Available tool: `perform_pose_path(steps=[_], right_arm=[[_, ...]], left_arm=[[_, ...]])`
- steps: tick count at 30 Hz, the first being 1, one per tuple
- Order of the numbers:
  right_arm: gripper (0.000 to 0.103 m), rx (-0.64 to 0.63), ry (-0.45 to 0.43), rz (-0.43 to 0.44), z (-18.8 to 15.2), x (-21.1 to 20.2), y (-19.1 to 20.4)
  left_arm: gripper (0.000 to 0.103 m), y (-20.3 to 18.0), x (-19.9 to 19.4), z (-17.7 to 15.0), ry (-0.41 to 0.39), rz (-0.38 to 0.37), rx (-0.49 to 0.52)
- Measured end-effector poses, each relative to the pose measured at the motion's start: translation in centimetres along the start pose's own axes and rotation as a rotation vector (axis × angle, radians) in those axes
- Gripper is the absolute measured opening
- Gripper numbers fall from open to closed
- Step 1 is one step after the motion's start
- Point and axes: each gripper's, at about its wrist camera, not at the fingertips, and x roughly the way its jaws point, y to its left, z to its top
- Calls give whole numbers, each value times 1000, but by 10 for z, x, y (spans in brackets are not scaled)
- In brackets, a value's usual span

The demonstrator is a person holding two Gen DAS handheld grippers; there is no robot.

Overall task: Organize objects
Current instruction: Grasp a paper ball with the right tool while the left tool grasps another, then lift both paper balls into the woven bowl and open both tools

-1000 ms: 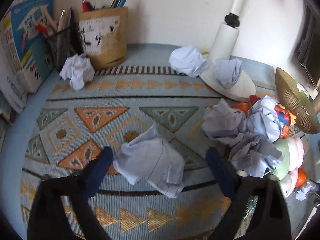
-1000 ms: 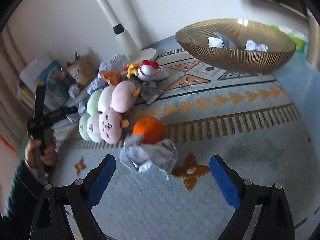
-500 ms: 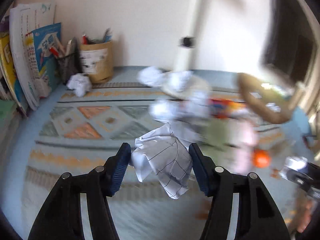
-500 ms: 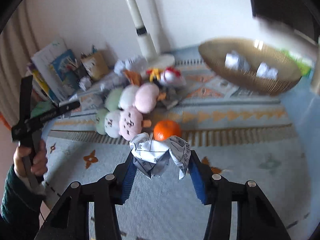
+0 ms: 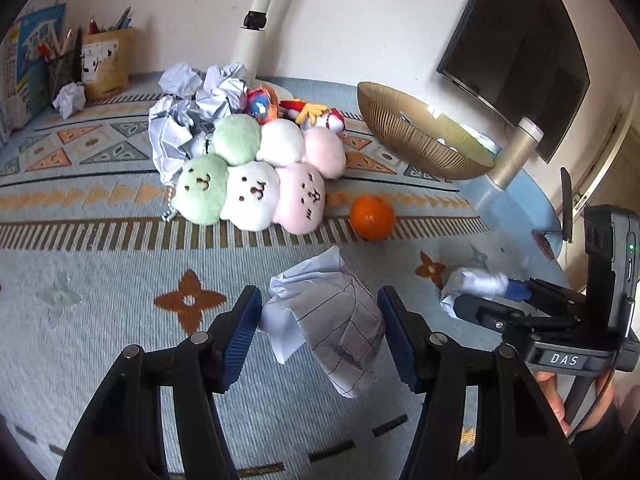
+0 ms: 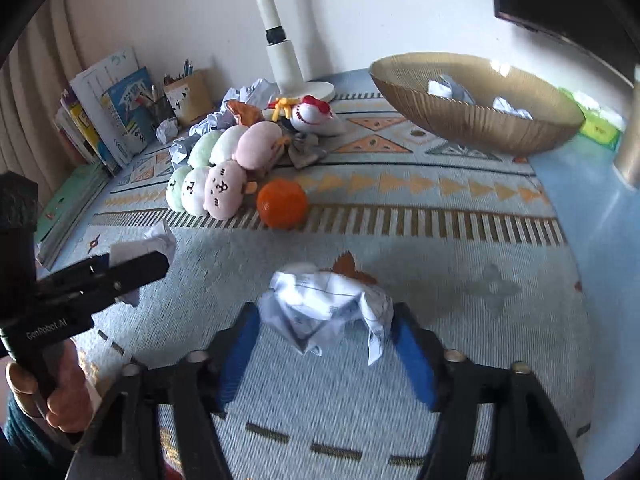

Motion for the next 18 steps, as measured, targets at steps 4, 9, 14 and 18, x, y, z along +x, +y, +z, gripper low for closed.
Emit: perform_pose_path(steps=[4, 9, 14, 18], right_arm=[[69, 52, 20, 42, -8, -1, -5], [69, 123, 2, 49, -14, -1, -5], [72, 129, -4, 25, -12, 1, -2], [52, 91, -28, 12, -13, -3, 1]], left_arm=[[58, -4, -2, -1, 4, -3, 3], [58, -22, -6, -1, 2, 13, 57], [58, -39, -4, -1, 11, 8, 91], [58, -54, 0, 8, 26, -11, 107]])
